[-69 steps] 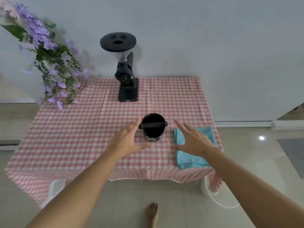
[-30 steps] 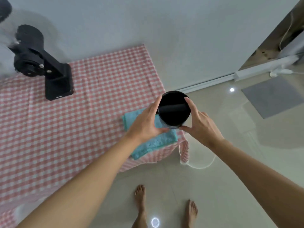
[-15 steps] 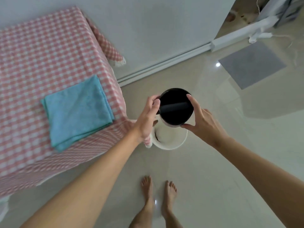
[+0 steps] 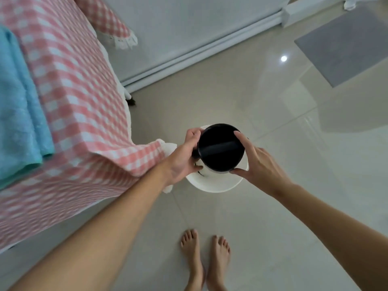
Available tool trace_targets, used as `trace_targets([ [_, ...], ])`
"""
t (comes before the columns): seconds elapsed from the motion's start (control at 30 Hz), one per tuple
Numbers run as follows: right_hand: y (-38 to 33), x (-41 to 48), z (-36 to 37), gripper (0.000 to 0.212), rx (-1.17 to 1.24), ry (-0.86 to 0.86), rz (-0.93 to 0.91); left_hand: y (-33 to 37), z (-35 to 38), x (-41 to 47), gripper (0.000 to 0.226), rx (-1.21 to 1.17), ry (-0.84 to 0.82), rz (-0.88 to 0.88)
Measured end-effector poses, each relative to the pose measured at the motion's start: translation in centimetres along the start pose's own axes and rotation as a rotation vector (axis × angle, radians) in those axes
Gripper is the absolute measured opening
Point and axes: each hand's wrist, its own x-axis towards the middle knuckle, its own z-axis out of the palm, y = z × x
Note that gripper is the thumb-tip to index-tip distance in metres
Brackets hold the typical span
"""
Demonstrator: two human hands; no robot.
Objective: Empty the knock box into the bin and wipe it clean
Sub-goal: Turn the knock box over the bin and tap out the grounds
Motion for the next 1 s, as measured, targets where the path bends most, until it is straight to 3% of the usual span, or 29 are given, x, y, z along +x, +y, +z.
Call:
trace_targets([
  [0.13, 2.5, 0.4, 3.6, 0.110, -0.008, -0.033, 0.008, -2.7, -2.6, 3.4, 0.019, 0.012, -0.009, -0.041],
  [0.33, 5.2, 1.2, 6.9, 0.113, 0.052, -0.090, 0.057, -5.3, -5.4, 7.1, 0.058, 0.026, -0.052, -0.143],
  [0.53, 7.5, 1.2, 9.6, 0.115, 0.116, -0.152, 0.106, -7.6, -6.8, 9.9, 0.046, 0.065, -0.141, -0.191],
  [0.67, 9.0, 0.8, 10.8, 0.125, 0.128, -0.152, 0.189, -8.8, -7.2, 11.0, 0.053, 0.030, -0.124, -0.151],
  [0.8, 11.8, -0.3, 11.8, 0.098, -0.009, -0.296, 0.485, -9.1, -7.9, 11.5, 0.057, 0.028, -0.089, -0.109],
  [0.9, 13.4, -1.3, 12.8, 0.084, 0.064, -0.436, 0.603, -9.3, -8.4, 11.8, 0.068, 0.073, -0.062, -0.098],
  [1.0, 14.0, -1.5, 13.4, 0.080, 0.172, -0.452, 0.683, -9.8, -8.5, 12.2, 0.090, 0.106, -0.013, -0.089],
])
